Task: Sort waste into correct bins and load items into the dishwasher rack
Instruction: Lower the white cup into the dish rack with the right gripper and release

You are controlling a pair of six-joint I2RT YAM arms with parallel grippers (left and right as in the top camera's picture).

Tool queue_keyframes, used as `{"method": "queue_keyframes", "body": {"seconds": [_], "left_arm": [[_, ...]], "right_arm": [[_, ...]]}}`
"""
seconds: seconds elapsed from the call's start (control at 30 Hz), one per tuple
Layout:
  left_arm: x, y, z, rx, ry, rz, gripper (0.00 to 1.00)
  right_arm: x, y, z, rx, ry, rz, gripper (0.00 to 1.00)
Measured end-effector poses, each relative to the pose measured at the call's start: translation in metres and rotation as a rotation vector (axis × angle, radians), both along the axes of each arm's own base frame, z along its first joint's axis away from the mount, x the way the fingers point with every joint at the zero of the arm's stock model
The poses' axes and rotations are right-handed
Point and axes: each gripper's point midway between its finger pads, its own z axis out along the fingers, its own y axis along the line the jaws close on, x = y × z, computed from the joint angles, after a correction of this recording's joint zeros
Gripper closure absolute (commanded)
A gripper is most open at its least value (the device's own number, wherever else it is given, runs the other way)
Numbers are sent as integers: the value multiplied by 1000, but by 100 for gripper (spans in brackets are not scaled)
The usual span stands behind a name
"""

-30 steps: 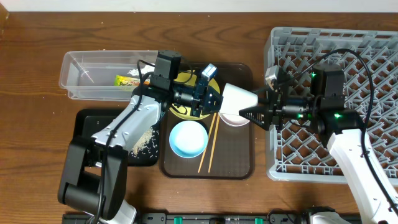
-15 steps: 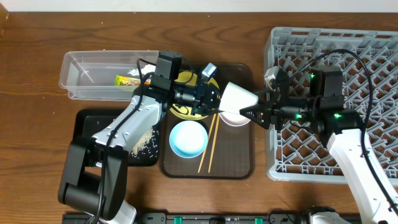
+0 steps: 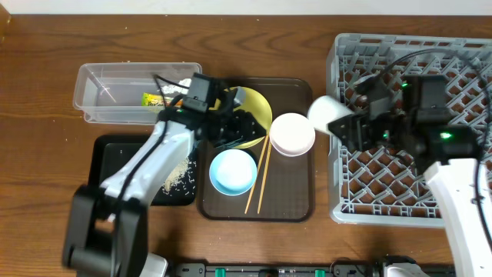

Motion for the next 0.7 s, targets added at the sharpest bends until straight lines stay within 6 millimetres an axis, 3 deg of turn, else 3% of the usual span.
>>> {"method": "queue_keyframes", "body": {"seconds": [0.13, 0.23, 0.47, 0.7], "left_arm": [[-5, 29, 29, 129, -126, 56, 53], [-12, 52, 47, 229, -197, 114, 53], [-14, 87, 64, 385, -294, 213, 53], [-11, 95, 64, 427, -309, 239, 53]], "right_arm": [[-5, -37, 18, -101, 41, -152, 77], [-10, -69, 20, -161, 84, -290, 79], [-47, -148, -6, -297, 306, -601, 79], [-62, -191, -33, -345, 470, -741, 80]]}}
